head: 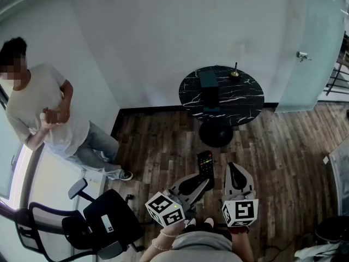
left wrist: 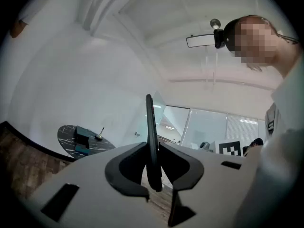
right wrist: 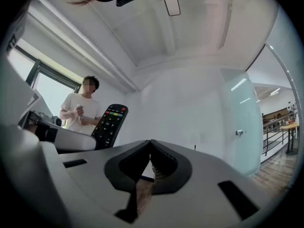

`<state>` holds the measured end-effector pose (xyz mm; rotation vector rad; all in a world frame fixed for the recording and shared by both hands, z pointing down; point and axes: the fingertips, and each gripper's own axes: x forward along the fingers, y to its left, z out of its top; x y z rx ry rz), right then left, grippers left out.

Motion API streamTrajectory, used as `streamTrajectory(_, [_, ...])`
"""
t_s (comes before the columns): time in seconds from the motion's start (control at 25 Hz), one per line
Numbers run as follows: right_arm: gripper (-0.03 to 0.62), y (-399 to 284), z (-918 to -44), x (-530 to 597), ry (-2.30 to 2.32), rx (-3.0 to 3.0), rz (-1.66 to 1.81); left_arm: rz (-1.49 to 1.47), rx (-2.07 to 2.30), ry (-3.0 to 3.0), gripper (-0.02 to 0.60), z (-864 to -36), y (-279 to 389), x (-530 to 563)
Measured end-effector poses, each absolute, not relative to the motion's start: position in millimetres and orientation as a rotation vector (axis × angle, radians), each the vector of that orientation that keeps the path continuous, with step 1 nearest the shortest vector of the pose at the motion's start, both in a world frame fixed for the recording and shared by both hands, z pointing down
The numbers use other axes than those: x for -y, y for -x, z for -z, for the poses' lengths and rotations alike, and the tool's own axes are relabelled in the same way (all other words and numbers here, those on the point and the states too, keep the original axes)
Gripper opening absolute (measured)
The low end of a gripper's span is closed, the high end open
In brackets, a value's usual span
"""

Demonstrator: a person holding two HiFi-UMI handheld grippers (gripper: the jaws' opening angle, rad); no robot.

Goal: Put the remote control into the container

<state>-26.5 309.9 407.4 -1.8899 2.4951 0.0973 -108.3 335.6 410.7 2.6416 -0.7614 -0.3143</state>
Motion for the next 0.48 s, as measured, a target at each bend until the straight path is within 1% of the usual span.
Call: streamTrajectory(0.48, [0.012, 25.2, -403.9, -310.6, 1.863, -2.492, -0.143, 0.323, 0.758, -2.645, 0.087, -409.5, 106.2, -336.4])
